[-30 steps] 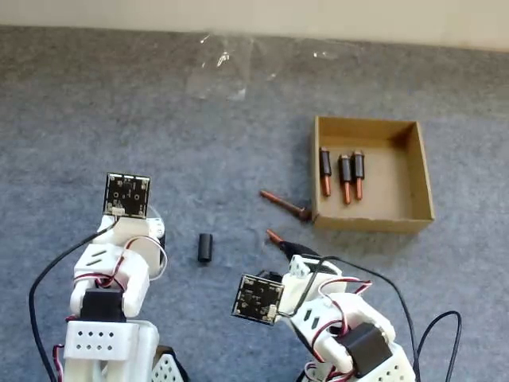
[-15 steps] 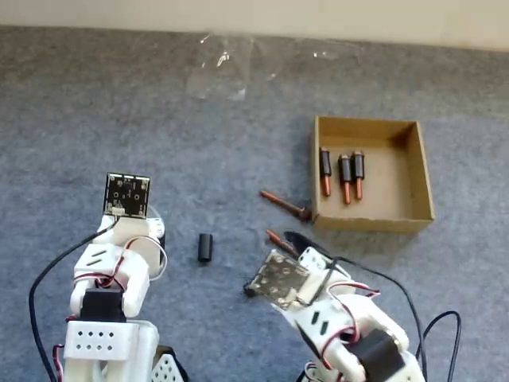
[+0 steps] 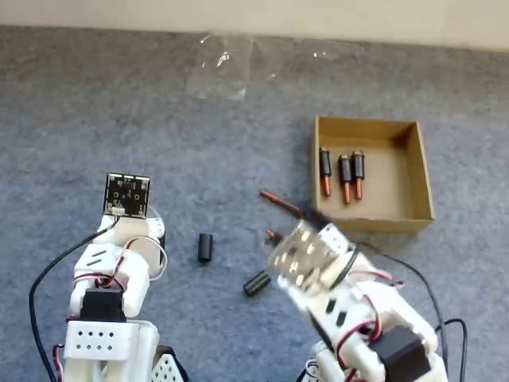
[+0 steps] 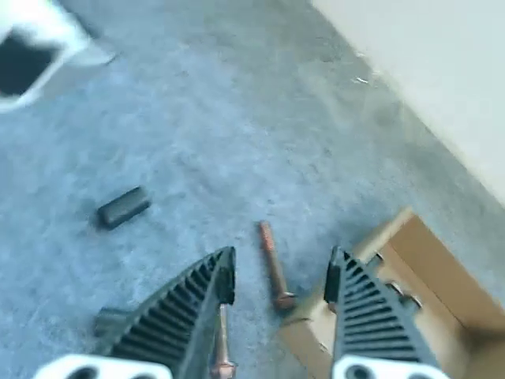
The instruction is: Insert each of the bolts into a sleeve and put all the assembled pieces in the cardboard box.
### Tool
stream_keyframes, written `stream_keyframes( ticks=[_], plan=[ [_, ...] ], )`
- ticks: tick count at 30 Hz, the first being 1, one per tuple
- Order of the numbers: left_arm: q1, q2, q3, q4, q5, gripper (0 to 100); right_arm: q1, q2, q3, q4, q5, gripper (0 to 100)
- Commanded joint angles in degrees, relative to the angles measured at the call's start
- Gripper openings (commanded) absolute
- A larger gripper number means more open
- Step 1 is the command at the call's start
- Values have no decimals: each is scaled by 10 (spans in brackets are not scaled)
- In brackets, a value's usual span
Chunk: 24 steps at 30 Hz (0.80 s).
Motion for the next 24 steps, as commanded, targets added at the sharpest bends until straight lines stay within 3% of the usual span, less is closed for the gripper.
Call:
stream_keyframes(
  ticks=[1, 8, 19, 24],
  plan=[
    [-3, -1, -6, -14, -2, 6, 49, 116, -111, 28, -50, 176],
    [-3, -1, -6, -14, -2, 6, 50, 333, -227, 119, -154, 176],
    [-6, -1, -6, -14, -2, 6, 48, 485, -249, 120, -158, 176],
    [-19, -1, -6, -13, -2, 6, 25, 549, -292, 118, -260, 176]
  ],
)
